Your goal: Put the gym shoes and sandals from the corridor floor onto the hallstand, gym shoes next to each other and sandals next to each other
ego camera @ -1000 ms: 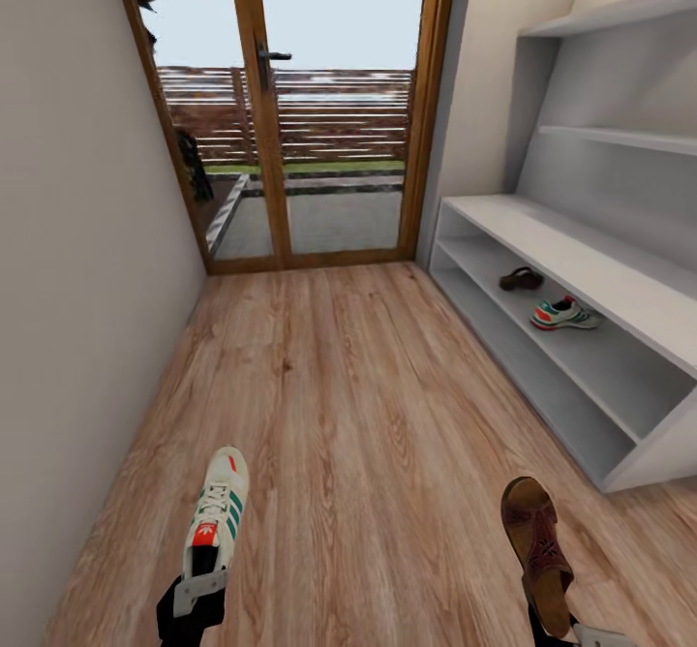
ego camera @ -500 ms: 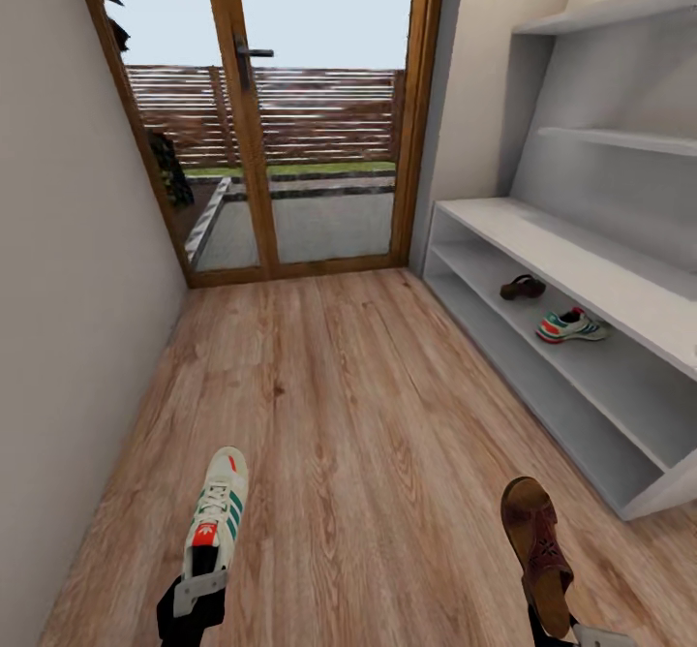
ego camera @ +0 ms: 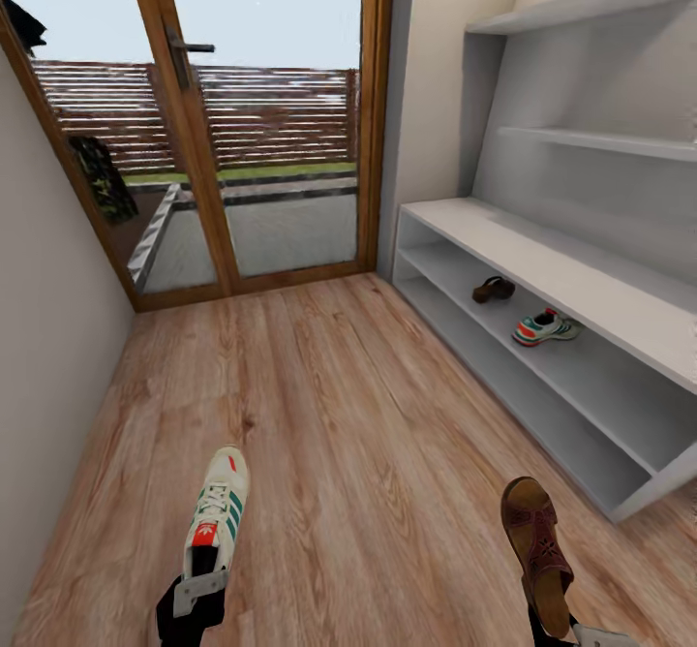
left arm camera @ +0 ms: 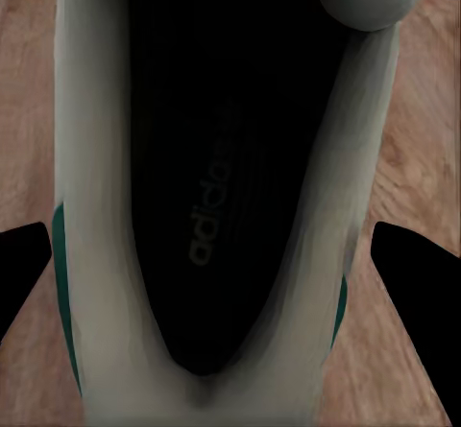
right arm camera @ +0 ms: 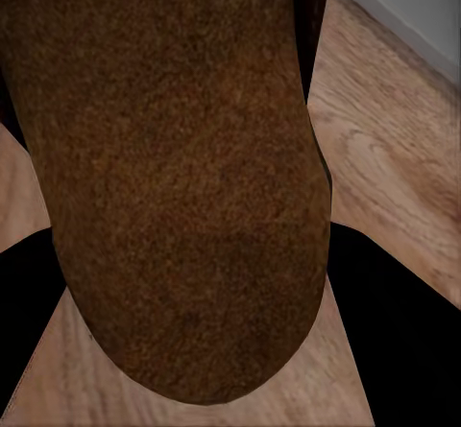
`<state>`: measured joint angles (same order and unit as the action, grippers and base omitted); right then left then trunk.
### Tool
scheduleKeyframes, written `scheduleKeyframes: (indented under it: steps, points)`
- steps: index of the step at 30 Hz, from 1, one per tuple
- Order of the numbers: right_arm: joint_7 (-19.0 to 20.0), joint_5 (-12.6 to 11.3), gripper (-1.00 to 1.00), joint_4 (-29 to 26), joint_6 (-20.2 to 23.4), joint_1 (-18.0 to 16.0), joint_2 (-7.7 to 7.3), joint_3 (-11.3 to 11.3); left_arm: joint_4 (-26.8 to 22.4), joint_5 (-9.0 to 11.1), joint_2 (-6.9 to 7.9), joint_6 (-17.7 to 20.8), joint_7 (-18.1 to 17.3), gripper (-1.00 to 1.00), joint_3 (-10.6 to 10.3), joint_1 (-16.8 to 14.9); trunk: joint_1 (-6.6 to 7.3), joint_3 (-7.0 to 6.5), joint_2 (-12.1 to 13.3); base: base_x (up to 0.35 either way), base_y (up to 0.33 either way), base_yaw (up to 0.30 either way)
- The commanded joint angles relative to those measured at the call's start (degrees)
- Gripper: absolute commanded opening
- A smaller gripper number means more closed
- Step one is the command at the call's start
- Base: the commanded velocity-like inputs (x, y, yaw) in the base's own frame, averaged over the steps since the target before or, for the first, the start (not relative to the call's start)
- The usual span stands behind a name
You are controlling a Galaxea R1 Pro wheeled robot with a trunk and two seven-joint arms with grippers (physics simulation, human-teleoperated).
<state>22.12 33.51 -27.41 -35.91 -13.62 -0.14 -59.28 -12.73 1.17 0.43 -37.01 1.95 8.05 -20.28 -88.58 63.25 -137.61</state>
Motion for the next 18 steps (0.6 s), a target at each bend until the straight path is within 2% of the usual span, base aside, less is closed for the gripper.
scheduleKeyframes:
  steps: [1, 18]
  points:
    - [0.5, 0.2, -1.00, 0.0, -0.2, -0.1, 0.04, -0.5, 0.0, 0.1, 0.01, -0.2, 0.2, -1.00, -0.1, 0.0, -0.02, 0.04, 0.0, 0.291, 0.189, -0.268]
    - [0.5, 0.3, -1.00, 0.1, -0.2, -0.1, -0.01, -0.5, 0.0, 0.1, 0.01, -0.1, 0.2, -1.00, -0.1, 0.0, -0.02, 0.04, 0.0, 0.287, 0.194, -0.268]
